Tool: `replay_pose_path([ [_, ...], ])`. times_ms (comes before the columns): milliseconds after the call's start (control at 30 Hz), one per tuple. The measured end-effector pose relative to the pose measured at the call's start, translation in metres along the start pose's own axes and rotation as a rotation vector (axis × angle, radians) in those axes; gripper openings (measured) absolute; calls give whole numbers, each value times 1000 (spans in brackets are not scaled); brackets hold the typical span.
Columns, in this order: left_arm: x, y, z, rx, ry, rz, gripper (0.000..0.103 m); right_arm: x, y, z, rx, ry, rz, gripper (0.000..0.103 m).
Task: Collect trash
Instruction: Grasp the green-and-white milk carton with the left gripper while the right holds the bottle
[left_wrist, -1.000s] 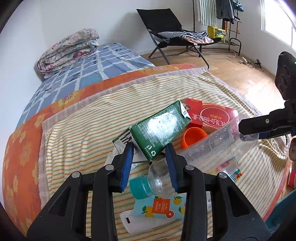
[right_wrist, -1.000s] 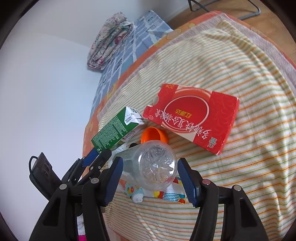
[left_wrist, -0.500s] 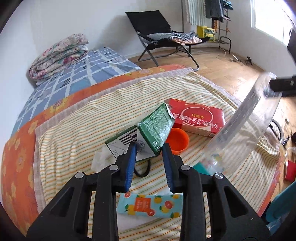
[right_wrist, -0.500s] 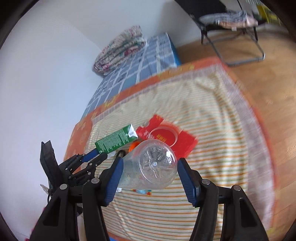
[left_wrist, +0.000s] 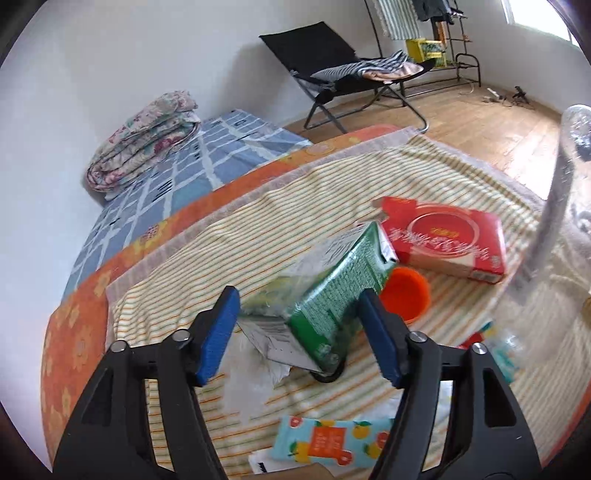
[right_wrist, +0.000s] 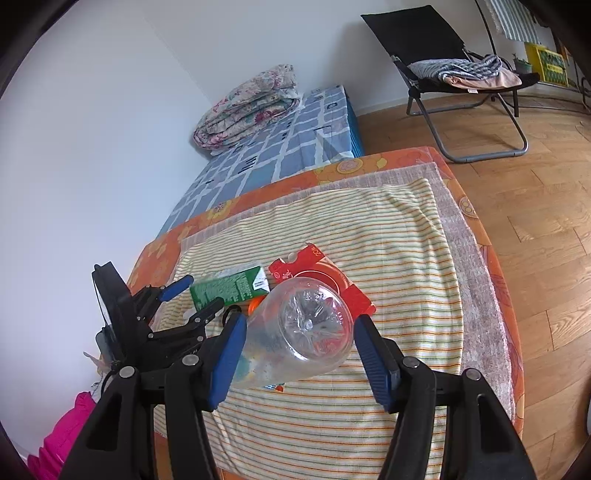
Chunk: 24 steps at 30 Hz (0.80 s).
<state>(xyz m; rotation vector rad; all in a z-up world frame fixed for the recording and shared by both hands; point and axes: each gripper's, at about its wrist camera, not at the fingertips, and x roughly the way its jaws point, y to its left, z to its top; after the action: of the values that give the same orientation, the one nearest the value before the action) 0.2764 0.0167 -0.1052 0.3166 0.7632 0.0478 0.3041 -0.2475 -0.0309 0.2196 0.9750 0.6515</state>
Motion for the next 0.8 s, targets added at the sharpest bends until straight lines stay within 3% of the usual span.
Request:
replay_pose_path([
  [67,4,9,-2,-39,16,-33,72,2,-1,0,0,3,-1,63],
  [200,9,33,1,-198,68,-194,76,4,-1,1,-1,8,3,63],
  [300,12,53,3,-322,98,-320,88,5,-2,1,0,9,4,62],
  [667,30,48,-12,-404,170,-364,94,2,4,0,-38,-9,-5,62],
  [800,28,35,-10,-383,147,-321,94,-4,13,0,-85,-32,-29,62],
])
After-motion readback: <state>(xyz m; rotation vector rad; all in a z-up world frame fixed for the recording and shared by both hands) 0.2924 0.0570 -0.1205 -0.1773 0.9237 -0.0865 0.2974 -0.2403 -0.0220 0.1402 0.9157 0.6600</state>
